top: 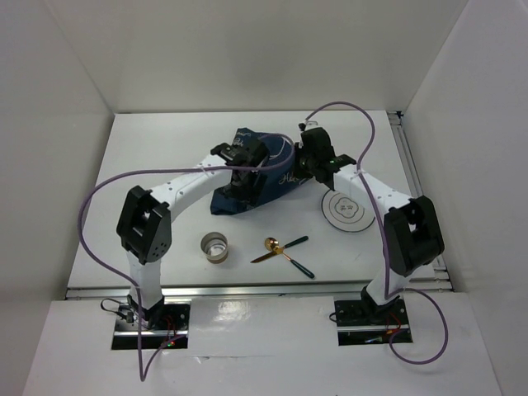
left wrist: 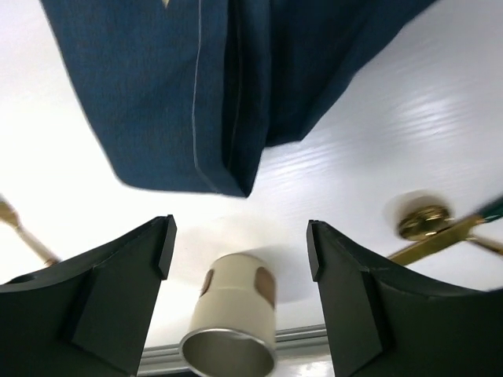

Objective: Set the dinner table for one person

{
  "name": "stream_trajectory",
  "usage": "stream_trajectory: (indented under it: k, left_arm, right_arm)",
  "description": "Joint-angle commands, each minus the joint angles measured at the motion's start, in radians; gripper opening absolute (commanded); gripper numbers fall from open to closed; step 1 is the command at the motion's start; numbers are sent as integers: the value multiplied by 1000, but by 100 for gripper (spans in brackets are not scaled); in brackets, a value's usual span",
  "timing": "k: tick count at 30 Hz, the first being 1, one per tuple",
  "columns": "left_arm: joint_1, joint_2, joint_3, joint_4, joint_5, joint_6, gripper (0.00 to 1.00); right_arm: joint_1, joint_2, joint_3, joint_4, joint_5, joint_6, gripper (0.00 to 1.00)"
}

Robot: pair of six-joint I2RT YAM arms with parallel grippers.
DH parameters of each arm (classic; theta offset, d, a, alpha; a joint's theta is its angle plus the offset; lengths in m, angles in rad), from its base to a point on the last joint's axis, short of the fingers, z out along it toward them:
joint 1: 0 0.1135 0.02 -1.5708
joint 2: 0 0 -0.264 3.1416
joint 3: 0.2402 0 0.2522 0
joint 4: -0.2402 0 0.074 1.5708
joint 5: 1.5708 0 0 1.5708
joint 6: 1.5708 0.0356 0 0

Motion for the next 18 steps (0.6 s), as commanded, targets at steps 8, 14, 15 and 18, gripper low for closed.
stream_trajectory:
  k: [8,14,15,18]
  left_arm:
    - [-120,-76,-191,136,-320,85,85]
    - [-143,-108,-319,271,-326,113,85]
    - [-143,-108,-329,285,-326,113,85]
    - [-143,-108,-338,328,-352,113,84]
  right_arm:
    - [-19,-87,-64,-12,5,3,0]
    - [-29,-107,-93,-1,-14,3,0]
    - [-38,-107,-93,-1,-15,3,0]
    - [-38,-107,-93,-1,-15,3,0]
